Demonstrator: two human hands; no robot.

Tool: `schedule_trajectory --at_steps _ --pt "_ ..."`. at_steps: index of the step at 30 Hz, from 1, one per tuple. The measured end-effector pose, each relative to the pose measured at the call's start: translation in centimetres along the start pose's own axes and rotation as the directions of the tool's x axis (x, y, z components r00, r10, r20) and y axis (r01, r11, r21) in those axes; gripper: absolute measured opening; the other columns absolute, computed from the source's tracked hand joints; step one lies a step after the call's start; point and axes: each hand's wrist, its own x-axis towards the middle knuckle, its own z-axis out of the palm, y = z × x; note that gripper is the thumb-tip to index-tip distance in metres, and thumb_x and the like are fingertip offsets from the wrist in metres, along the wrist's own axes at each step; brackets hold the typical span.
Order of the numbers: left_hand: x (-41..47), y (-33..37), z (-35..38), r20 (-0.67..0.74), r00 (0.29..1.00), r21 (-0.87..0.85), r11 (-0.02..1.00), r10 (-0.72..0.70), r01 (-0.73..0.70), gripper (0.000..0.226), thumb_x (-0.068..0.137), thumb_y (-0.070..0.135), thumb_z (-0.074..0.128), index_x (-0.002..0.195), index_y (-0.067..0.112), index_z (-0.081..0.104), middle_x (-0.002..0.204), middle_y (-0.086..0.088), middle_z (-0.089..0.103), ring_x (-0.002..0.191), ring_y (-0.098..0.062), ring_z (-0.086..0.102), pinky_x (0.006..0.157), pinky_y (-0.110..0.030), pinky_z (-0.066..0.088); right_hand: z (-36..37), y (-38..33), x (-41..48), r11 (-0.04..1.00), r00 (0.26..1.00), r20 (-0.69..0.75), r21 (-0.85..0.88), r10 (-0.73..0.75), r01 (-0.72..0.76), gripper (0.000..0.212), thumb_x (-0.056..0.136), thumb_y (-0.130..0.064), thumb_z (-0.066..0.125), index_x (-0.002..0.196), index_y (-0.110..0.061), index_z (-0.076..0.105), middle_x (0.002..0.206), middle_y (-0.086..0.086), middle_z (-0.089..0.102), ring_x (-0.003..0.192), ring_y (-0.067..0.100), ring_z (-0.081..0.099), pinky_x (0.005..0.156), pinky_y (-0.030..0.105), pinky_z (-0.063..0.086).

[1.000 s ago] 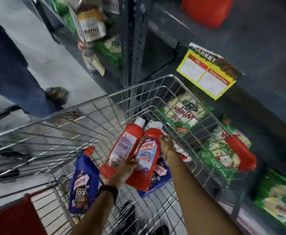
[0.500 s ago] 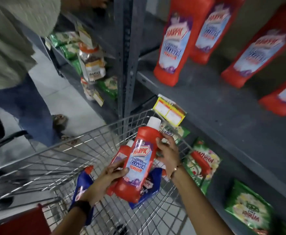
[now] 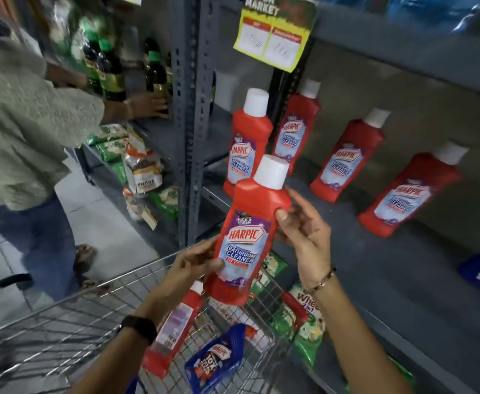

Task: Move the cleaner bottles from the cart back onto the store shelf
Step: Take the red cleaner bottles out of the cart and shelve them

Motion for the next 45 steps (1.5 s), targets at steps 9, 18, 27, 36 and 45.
schedule_trajectory --at_steps 9,18,27,36,45 --pt "1.3 -0.1 0.9 0.068 0.997 0.028 0.999 -0.036 0.035 0.07 0.059 0.044 0.079 0.122 0.023 0.057 0.122 -0.009 0.065 0.112 -0.031 0.06 0.091 -0.045 0.053 -2.5 0.5 0.1 0.998 0.997 -0.059 -0.038 -0.044 0.042 0.049 0.053 -0.063 0.074 0.097 -0.044 0.066 0.074 -0.017 0.066 0.076 0.003 0.064 0.071 0.02 0.057" --pt "10.3 3.7 5.9 0.159 0.982 0.077 0.99 0.105 -0.118 0.068 0.069 0.039 0.072 0.129 0.017 0.049 0.109 0.012 0.071 0.107 -0.006 0.062 0.086 -0.021 0.052 -6.7 -2.4 5.5 0.963 0.957 -0.192 -0.2 -0.219 0.18 0.033 0.079 -0.024 0.065 0.105 -0.044 0.059 0.087 -0.003 0.057 0.08 0.003 0.058 0.073 0.024 0.054" --pt "16.8 0.6 8.4 0.12 0.981 0.05 0.986 0.152 -0.159 0.047 0.092 0.004 0.046 0.137 0.011 0.037 0.139 -0.014 0.05 0.127 -0.022 0.047 0.104 -0.029 0.043 -9.3 -0.3 8.3 0.94 0.96 -0.165 -0.293 -0.227 0.172 0.039 0.083 -0.022 0.058 0.11 -0.05 0.054 0.13 0.015 0.055 0.113 0.024 0.058 0.096 0.045 0.05" --pt "14.7 -0.7 7.6 -0.118 0.965 -0.01 0.972 0.232 -0.235 0.044 0.083 0.005 0.058 0.122 0.025 0.051 0.126 0.001 0.06 0.119 -0.006 0.054 0.091 -0.016 0.048 -8.0 2.3 6.6 0.903 0.85 -0.393 -0.382 -0.351 0.196 0.046 0.085 -0.025 0.06 0.129 -0.024 0.045 0.129 0.007 0.054 0.119 0.016 0.053 0.102 0.04 0.046" --pt "1.3 -19.9 -9.4 -0.634 0.77 0.097 0.979 -0.076 0.176 0.045 0.079 -0.018 0.05 0.082 0.024 0.063 0.074 0.02 0.074 0.073 -0.001 0.068 0.066 -0.014 0.055 2.5 23.1 -6.3 0.837 0.918 -0.272 -0.394 0.29 -0.381 0.024 0.088 -0.031 0.054 0.108 -0.019 0.053 0.093 -0.017 0.06 0.078 0.005 0.06 0.066 0.025 0.051"
